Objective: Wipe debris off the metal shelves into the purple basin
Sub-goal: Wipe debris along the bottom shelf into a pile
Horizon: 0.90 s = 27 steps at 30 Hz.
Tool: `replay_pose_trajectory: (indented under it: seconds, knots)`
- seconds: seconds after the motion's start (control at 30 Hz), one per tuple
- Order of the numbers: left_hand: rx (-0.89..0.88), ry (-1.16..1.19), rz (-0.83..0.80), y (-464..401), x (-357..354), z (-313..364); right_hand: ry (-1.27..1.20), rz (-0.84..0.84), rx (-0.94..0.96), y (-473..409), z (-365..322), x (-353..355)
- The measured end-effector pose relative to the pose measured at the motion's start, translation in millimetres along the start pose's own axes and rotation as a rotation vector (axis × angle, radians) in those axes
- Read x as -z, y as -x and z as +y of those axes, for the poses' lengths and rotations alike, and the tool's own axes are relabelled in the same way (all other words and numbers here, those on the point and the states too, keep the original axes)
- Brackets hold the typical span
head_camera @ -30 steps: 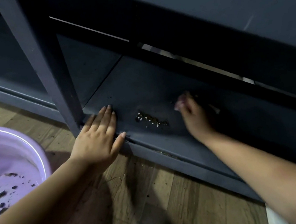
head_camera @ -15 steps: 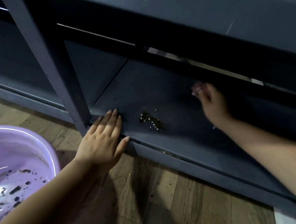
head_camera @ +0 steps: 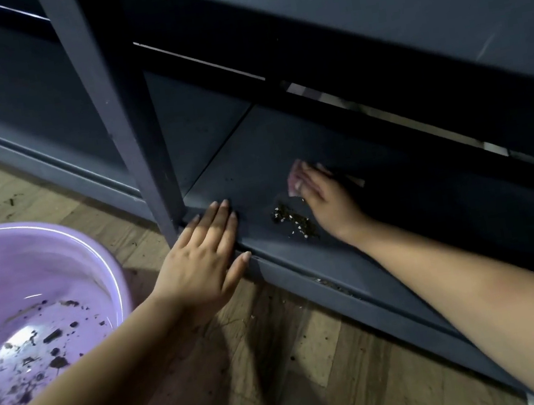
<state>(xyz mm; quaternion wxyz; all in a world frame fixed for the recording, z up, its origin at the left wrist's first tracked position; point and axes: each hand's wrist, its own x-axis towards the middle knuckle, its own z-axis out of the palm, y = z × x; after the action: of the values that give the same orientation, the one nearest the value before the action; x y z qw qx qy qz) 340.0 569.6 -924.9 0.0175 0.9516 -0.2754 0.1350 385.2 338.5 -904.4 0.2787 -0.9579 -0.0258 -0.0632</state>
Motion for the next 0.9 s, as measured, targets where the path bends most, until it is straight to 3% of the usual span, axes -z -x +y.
replay_pose_trajectory:
  seconds: [0.1,0.2,0.3,0.4,0.6,0.9]
  knots:
    - [0.002,0.005,-0.012,2.6,1.3,-0.5,-0.164,-0.132,0.067,-9.4,-27.1,-20.2]
    - [0.000,0.024,-0.026,6.4,2.1,-3.1,-0.486,-0.234,0.039,-17.8,-48.2,-20.5]
    - [0.011,0.036,-0.028,11.9,3.4,-9.4,-0.630,-0.152,-0.027,-40.4,-51.5,-11.3]
    - [0.030,0.037,-0.036,16.5,4.0,-15.7,-0.606,-0.124,-0.050,-63.3,-52.6,-10.9]
    - [0.046,0.048,-0.027,16.9,3.5,-16.5,-0.404,-0.232,0.038,-88.6,-68.8,-45.4]
    - [0.047,0.071,-0.032,17.7,2.9,-16.5,-0.322,-0.540,0.220,-30.2,-60.3,-16.6]
